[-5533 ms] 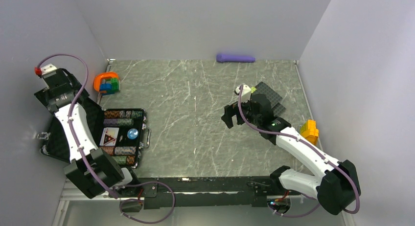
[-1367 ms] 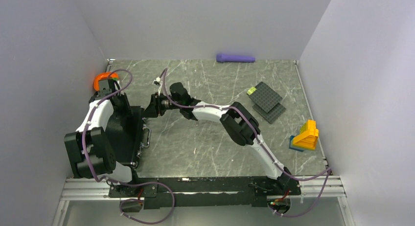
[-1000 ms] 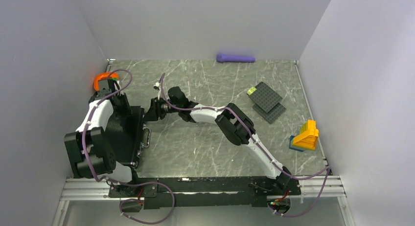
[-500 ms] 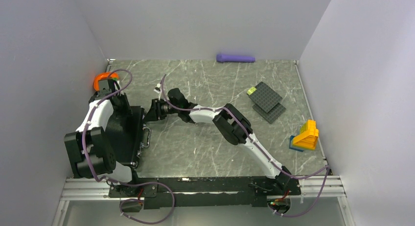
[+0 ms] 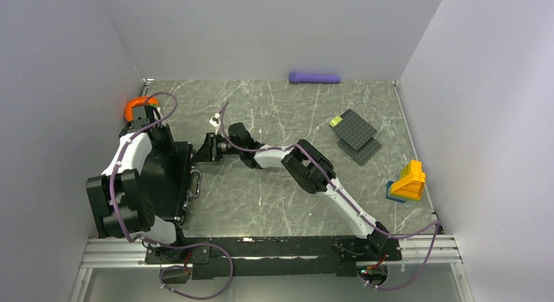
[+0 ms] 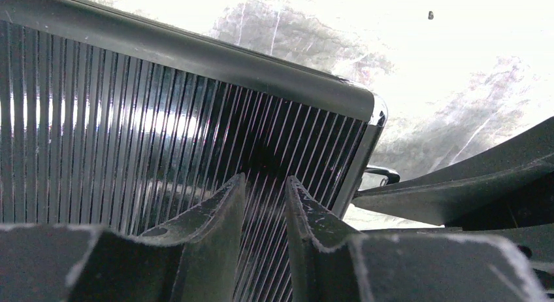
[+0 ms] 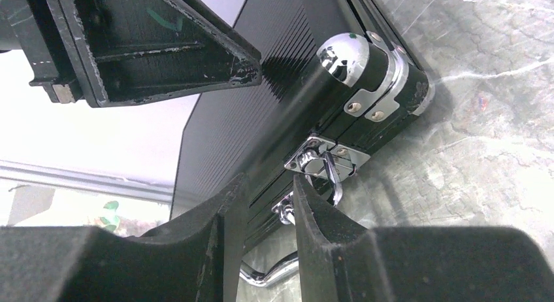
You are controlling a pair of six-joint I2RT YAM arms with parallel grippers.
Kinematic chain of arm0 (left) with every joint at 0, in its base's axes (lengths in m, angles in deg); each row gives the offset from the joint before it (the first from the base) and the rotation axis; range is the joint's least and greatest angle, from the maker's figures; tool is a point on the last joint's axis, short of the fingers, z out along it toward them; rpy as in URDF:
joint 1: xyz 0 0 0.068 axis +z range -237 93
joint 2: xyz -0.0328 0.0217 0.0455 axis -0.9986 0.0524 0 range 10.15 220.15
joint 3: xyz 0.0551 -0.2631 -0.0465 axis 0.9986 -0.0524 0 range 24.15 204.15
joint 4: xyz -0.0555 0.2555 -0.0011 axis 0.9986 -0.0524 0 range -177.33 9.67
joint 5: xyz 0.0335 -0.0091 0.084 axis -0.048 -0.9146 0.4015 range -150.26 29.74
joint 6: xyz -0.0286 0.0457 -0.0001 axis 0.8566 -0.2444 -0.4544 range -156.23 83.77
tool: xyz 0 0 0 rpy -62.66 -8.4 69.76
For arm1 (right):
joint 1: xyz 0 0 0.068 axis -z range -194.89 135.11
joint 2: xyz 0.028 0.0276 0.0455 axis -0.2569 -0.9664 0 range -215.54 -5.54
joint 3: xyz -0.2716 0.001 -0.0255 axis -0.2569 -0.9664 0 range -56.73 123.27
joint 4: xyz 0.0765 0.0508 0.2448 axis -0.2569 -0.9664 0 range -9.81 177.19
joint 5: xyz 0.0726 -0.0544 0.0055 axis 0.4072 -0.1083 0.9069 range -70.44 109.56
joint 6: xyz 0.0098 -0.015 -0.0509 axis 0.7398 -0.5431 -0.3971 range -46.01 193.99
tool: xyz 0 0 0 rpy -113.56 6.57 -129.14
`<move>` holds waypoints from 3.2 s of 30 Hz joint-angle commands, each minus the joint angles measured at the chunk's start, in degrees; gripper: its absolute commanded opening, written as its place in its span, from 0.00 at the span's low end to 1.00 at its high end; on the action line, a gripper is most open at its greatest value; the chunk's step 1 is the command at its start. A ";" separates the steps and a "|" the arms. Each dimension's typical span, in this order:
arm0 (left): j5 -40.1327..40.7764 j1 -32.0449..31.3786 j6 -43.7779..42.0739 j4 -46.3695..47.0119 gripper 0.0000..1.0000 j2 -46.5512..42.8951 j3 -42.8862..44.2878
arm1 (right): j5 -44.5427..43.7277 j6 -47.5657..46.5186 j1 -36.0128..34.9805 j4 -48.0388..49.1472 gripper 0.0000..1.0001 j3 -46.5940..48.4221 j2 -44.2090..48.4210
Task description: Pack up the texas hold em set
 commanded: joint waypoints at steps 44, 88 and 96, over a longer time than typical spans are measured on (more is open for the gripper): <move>-2.04 -1.65 -0.95 -2.27 0.33 1.53 0.51 | -7.71 -10.07 -1.02 -13.86 0.26 4.90 0.36; 5.00 -1.90 3.68 -2.69 0.40 -28.91 -14.13 | -8.84 -11.55 -11.98 -9.49 0.30 -26.85 31.83; 4.99 1.46 3.67 -1.69 0.40 -30.93 -14.02 | -7.56 -12.78 -15.38 -10.77 0.30 -20.26 26.98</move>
